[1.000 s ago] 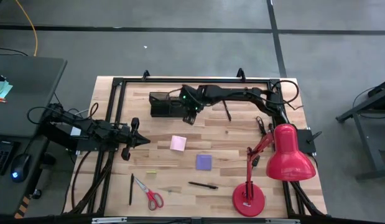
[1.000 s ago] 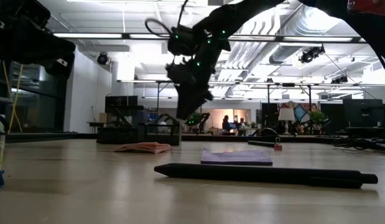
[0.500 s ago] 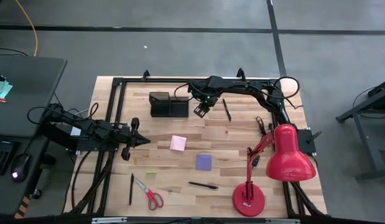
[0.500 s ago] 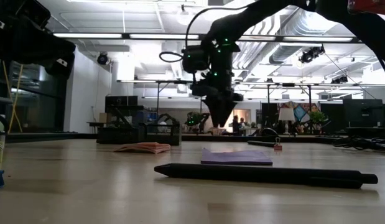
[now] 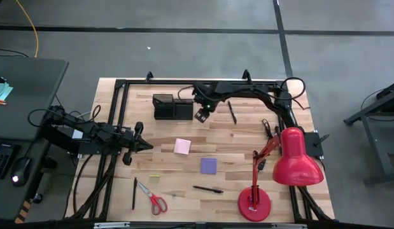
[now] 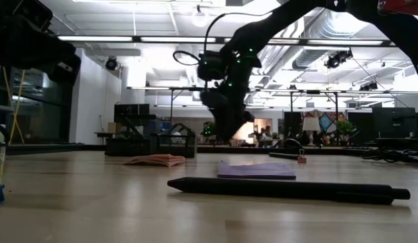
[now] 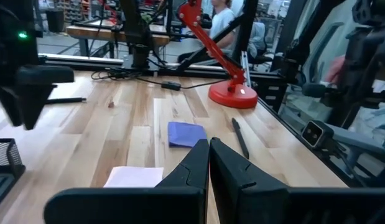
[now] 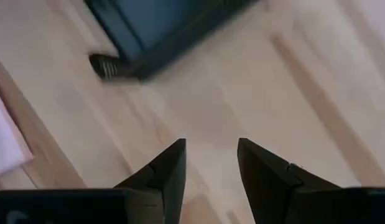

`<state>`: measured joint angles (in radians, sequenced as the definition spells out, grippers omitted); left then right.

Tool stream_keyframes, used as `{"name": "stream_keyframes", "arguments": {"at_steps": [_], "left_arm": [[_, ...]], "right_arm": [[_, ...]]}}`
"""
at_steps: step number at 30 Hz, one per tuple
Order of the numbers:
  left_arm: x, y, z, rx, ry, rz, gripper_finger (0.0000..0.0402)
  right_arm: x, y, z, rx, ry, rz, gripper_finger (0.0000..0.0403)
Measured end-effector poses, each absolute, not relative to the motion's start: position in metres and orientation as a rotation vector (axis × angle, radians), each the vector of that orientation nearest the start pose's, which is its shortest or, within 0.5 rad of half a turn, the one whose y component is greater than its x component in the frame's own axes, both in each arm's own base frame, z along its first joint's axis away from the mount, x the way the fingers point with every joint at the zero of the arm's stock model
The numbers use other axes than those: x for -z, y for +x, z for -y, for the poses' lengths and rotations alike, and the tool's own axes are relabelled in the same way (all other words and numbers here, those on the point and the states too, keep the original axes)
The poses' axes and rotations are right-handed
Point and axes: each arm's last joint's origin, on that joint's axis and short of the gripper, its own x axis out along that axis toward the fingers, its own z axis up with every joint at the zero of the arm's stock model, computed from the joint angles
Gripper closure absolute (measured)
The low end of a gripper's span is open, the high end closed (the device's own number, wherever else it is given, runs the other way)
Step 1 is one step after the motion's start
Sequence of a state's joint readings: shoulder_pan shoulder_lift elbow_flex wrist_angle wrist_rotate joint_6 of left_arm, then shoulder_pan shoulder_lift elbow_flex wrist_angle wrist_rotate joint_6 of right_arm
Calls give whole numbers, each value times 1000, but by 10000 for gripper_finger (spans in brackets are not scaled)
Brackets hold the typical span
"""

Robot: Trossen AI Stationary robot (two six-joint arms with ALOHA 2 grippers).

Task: Pick and place office supplies into organizer
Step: Put the black pen into the black desk organizer

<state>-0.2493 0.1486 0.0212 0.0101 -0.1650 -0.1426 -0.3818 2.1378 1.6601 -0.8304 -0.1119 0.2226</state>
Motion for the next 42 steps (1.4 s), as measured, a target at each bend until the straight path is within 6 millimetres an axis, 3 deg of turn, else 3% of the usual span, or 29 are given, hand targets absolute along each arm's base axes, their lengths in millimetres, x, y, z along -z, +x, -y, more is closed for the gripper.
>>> {"name": "stream_keyframes", "arguments": {"at_steps": [3,6,13,22,28,33,36,42], "left_arm": [[-160,103,21,75,-129,-121,401],[-160,103,21,74,-130,-121,401],[-160,103,21,68,-130,-121,401],[-160,103,20,45,-129,-117,401],[-160,103,20,46,-114,-115,401],[-160,103,20,46,-113,-115,401],[-160,103,20,46,-113,-114,401],[-160,103,20,46,-110,-114,401]], "right_arm": [[-173,392,153,398,474,-1271,265],[-190,379,152,424,479,-1185,265],[-206,325,134,541,543,-1106,265],[-182,282,118,634,595,-1145,265],[-169,267,114,740,588,-1220,265],[-169,267,115,773,557,-1202,265],[-176,272,123,824,514,-1131,265],[-181,271,148,827,587,-1021,265]]}}
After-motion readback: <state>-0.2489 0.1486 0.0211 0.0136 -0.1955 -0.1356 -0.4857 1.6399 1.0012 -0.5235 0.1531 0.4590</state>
